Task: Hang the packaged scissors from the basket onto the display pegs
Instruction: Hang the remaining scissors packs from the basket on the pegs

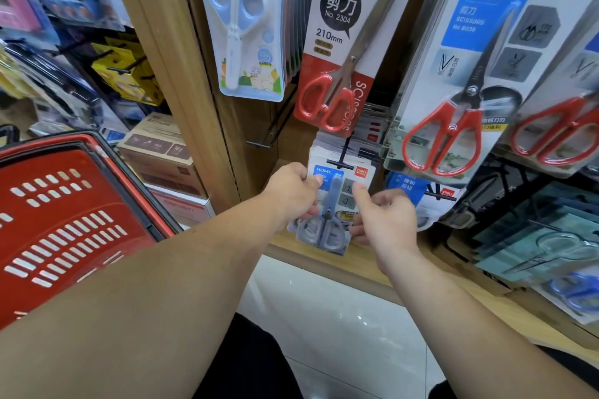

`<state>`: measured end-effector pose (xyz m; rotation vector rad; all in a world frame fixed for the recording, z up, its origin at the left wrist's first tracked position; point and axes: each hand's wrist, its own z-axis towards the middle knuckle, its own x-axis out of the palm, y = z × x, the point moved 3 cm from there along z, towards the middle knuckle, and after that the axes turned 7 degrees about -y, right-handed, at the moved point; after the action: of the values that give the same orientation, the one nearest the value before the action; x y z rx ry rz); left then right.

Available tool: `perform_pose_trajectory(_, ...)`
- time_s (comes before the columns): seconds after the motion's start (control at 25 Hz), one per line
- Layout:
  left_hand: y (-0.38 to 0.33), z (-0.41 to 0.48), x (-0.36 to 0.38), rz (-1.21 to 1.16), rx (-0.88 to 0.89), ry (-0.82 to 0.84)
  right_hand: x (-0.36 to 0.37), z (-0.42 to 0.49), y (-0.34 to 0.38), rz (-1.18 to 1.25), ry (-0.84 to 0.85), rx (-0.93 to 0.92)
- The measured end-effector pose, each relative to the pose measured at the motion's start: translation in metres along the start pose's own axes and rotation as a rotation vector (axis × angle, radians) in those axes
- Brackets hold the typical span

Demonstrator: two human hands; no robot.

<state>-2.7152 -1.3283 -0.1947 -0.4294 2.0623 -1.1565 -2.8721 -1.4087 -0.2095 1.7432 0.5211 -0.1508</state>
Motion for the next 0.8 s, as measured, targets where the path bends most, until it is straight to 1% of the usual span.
perform_pose_trajectory(0.08, -0.001, 0.001, 0.006, -0.057, -0.040, 0.007, 0.006, -0.005, -0.009, -0.043, 0.134, 0.138)
perform_pose_trajectory(0.16, 0.001, 0.003, 0.003, -0.096, -0.090, 0.019, 0.008, -0.004, -0.016, -0.064, 0.229, 0.259)
perform_pose_trajectory(0.24, 0.008, 0.005, 0.002, -0.143, -0.136, 0.054, 0.008, 0.001, -0.022, -0.042, 0.281, 0.301)
perform_pose_trajectory(0.4, 0.035, 0.015, 0.007, -0.220, -0.213, 0.104, 0.015, 0.012, -0.040, 0.059, 0.306, 0.357)
perform_pose_trajectory(0.52, 0.044, 0.025, 0.019, -0.253, -0.173, 0.068, 0.016, 0.020, -0.042, 0.126, 0.275, 0.355)
perform_pose_trajectory(0.64, 0.043, 0.032, 0.026, -0.333, -0.134, 0.002, 0.021, 0.020, -0.040, 0.167, 0.316, 0.370)
perform_pose_trajectory(0.8, 0.044, 0.028, 0.019, -0.293, -0.149, 0.024, 0.025, 0.018, -0.041, 0.149, 0.329, 0.386)
